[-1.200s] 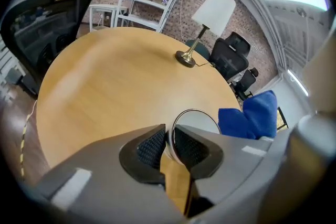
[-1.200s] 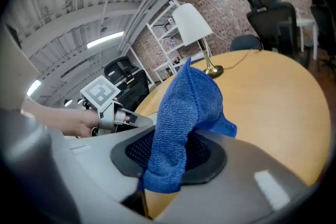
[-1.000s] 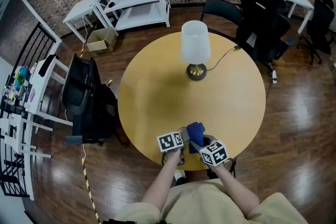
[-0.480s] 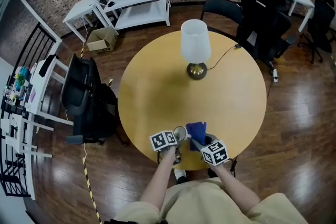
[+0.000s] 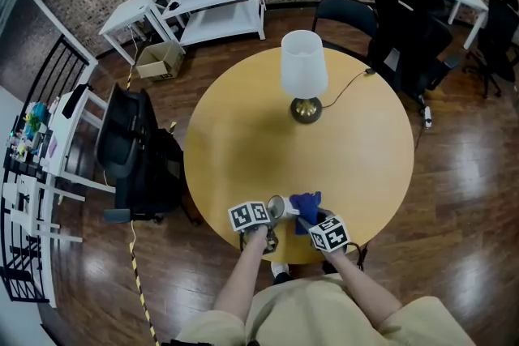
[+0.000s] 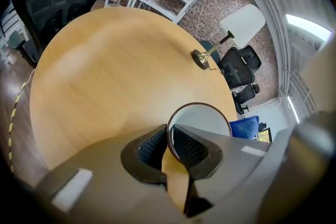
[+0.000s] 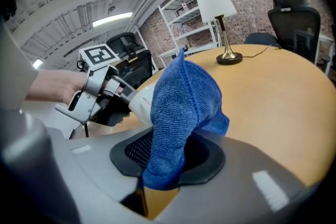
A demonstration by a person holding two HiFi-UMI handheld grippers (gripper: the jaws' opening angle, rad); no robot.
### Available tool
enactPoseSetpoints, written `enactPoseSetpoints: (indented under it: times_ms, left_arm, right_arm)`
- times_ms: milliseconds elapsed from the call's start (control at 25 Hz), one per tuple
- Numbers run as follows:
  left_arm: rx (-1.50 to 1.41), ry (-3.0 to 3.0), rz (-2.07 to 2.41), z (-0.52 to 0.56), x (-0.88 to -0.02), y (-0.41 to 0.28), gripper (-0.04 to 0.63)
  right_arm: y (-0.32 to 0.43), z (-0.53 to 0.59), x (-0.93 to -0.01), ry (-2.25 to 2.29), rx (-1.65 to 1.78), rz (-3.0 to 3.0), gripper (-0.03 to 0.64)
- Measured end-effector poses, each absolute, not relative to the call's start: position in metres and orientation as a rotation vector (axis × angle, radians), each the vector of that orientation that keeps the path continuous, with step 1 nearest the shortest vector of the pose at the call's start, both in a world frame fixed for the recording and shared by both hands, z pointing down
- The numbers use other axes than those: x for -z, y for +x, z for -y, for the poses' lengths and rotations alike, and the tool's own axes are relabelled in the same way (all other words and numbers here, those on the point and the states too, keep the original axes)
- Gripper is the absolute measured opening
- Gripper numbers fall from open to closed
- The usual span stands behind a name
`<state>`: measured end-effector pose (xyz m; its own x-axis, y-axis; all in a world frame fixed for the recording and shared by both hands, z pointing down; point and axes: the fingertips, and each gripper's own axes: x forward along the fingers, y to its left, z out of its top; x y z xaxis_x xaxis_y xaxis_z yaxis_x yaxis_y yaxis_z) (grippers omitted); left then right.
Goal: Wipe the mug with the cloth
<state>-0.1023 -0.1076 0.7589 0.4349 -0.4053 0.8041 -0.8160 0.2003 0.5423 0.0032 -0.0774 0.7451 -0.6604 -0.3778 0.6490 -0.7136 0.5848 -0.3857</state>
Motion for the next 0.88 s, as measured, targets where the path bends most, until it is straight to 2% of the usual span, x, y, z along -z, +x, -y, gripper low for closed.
enactPoseSetpoints:
  times_ms: [200, 600, 880]
  left_arm:
    - [-0.439, 1.455, 1.156, 0.111, -0.759, -0.099, 0.031]
    - [-0.428, 1.441, 1.163, 0.113, -0.76, -0.101, 0.031]
    - [-0.443, 1.495, 1.185, 0.112, -0.752, -0.088, 0.029]
  right_arm:
    - [-0.003, 0.076, -0.775, 0.818, -0.885, 2.176, 0.123]
    - [-0.005, 0.079, -0.779, 0.767, -0.883, 2.095, 0.128]
    - [0.081, 0.067, -0.734, 1.017, -1.025, 2.152, 0.13]
